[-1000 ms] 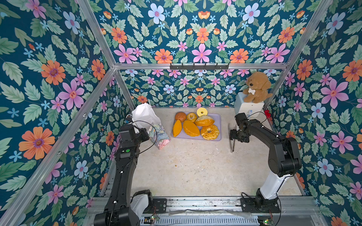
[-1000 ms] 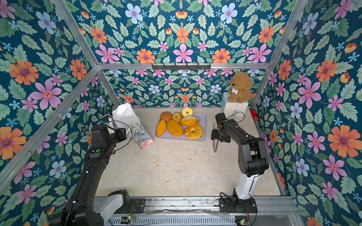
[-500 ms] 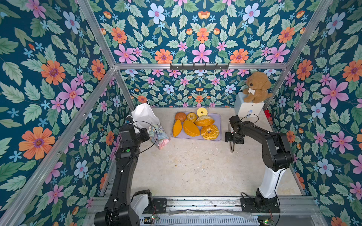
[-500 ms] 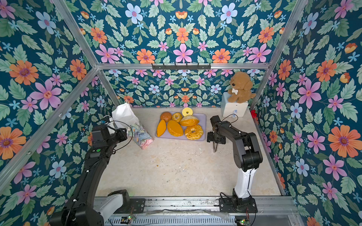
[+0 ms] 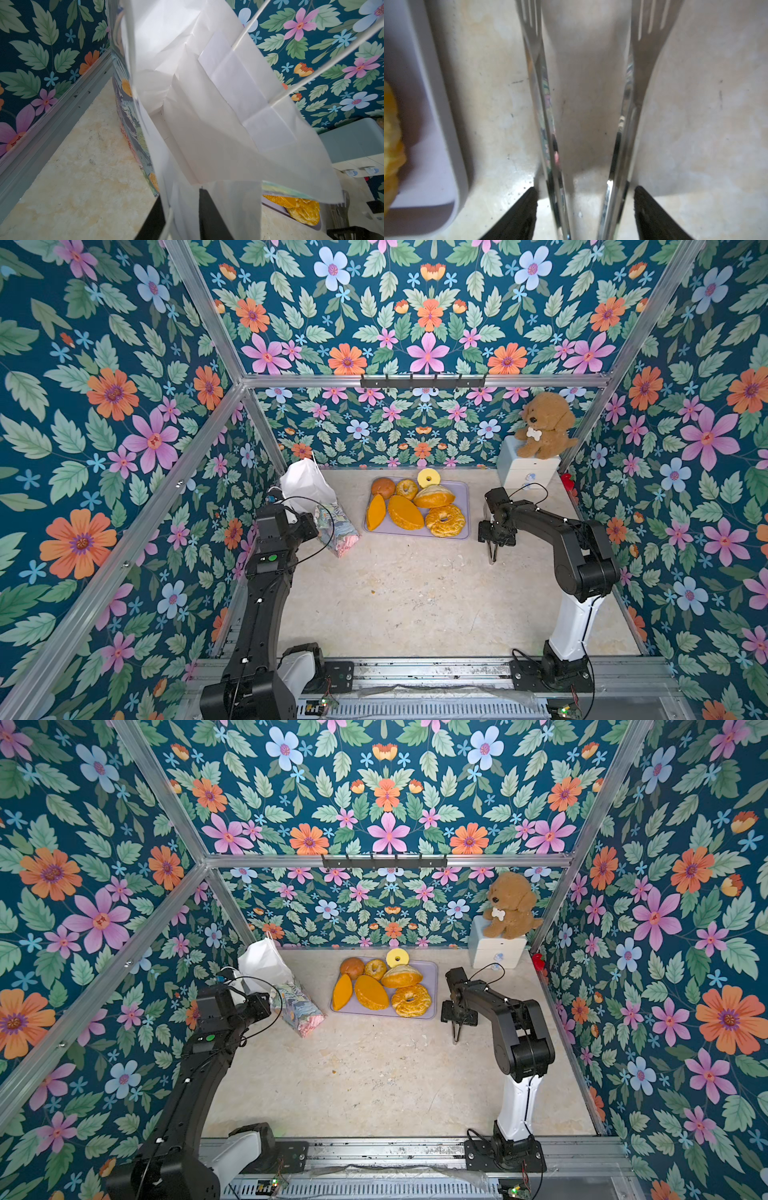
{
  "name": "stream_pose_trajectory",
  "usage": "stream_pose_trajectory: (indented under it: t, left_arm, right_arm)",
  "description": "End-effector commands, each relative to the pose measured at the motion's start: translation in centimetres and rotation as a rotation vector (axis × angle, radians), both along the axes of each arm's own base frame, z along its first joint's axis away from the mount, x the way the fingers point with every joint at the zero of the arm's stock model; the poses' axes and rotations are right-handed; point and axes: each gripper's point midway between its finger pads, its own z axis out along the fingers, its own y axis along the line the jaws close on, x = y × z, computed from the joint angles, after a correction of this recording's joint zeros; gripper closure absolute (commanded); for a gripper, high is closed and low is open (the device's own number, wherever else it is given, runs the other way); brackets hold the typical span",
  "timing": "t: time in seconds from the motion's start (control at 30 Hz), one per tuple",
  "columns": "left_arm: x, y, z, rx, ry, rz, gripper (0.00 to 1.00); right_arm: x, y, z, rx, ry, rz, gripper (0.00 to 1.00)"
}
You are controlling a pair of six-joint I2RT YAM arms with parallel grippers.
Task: Pack bread into a paper bag
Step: Pick up the clamp from the center of the board.
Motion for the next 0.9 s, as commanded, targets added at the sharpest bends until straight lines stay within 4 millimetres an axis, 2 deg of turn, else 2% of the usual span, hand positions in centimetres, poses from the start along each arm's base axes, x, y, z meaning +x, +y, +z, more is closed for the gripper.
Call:
stream_pose_trajectory:
  t: [0.0, 0.23, 0.57, 0.87]
  left_arm:
    - [0.1, -0.1, 0.0, 0.0, -0.007, -0.01, 0.7]
    - [-0.2, 0.1, 0.0, 0.013, -0.007, -0.001, 0.7]
    - [-0.3, 0.1, -0.1, 0.017, -0.005, 0.002, 0.7]
    - [-0.4, 0.1, -0.2, 0.013, -0.005, 0.0, 0.7]
  right_arm:
    - [0.1, -0.2, -0.5, -0.013, 0.003, -0.021, 0.26]
    - [0.1, 0.2, -1.7, -0.008, 0.062, -0.009, 0.26]
    - [-1.2, -0.3, -0.7, -0.012, 0.077, -0.026, 0.27]
    - [-2.3, 0.2, -1.6, 0.009, 0.098, -0.034, 0.29]
